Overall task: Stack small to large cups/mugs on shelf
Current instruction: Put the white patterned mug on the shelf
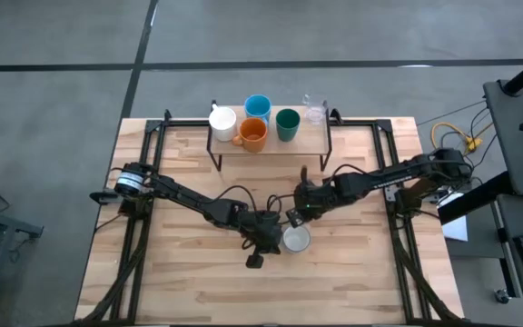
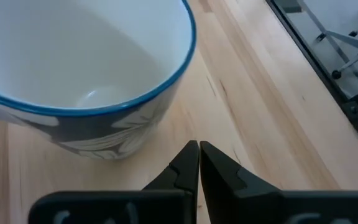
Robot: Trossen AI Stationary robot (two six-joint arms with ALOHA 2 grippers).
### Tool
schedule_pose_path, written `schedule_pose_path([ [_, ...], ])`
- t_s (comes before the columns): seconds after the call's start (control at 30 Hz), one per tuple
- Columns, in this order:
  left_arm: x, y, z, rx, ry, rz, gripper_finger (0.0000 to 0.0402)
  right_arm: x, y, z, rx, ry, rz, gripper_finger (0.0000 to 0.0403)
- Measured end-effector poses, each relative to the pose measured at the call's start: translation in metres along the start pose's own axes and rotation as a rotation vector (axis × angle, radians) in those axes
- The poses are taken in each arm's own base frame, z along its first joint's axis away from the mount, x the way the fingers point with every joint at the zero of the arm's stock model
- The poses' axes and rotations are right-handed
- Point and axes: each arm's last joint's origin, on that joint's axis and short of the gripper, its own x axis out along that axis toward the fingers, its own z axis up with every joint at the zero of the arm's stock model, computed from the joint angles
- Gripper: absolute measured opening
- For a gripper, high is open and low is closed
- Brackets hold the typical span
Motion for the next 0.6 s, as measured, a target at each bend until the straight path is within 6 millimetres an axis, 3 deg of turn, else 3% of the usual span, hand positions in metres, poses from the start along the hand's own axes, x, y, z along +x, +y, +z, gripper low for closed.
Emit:
schedule_pose_path([
  [0.27,0.0,0.0,0.0,0.0,-0.001,0.001,0.0,0.001,0.003,-0.013,0.015,0.03,0.005,0.0009],
  [0.6,-0.001,0.0,0.013,0.024,-0.108,-0.005,0.0,0.013,0.01,0.003,-0.005,-0.014,0.098,0.0008],
])
